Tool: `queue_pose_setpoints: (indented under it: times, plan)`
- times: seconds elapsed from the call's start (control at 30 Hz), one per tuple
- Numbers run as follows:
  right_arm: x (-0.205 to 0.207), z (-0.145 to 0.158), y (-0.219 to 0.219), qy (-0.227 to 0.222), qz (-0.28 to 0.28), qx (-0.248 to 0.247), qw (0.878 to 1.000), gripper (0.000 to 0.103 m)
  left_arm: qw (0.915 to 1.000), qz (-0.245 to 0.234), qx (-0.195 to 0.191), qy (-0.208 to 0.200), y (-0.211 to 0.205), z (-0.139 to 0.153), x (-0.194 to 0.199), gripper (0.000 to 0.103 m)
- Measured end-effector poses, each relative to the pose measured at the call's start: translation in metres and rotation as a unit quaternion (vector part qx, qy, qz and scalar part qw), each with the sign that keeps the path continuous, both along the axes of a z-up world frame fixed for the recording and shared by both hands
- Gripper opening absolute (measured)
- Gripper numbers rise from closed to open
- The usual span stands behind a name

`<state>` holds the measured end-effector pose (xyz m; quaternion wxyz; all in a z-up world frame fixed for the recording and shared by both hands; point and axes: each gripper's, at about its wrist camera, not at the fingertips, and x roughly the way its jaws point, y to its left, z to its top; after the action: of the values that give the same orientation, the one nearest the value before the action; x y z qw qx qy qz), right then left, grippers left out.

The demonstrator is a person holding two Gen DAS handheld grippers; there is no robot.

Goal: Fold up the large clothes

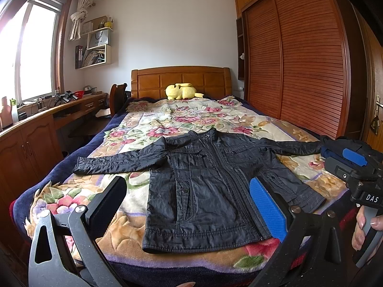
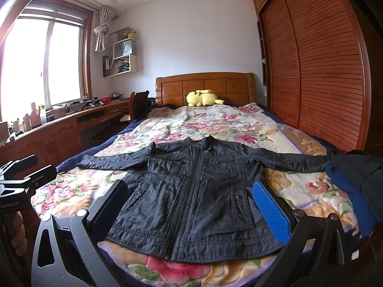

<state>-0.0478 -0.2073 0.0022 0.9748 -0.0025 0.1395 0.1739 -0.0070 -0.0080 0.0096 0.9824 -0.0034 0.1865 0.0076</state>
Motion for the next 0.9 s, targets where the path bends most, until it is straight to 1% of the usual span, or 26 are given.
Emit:
queue_pose_setpoints:
  times: [0.9]
  plan:
    - [-0.0006, 0.0008, 0.0016, -0.005, 0.0, 0.0, 1.0, 0.103, 1.0, 0.0, 0.001, -0.002, -0.0003, -0.0003, 0.0001, 0.103]
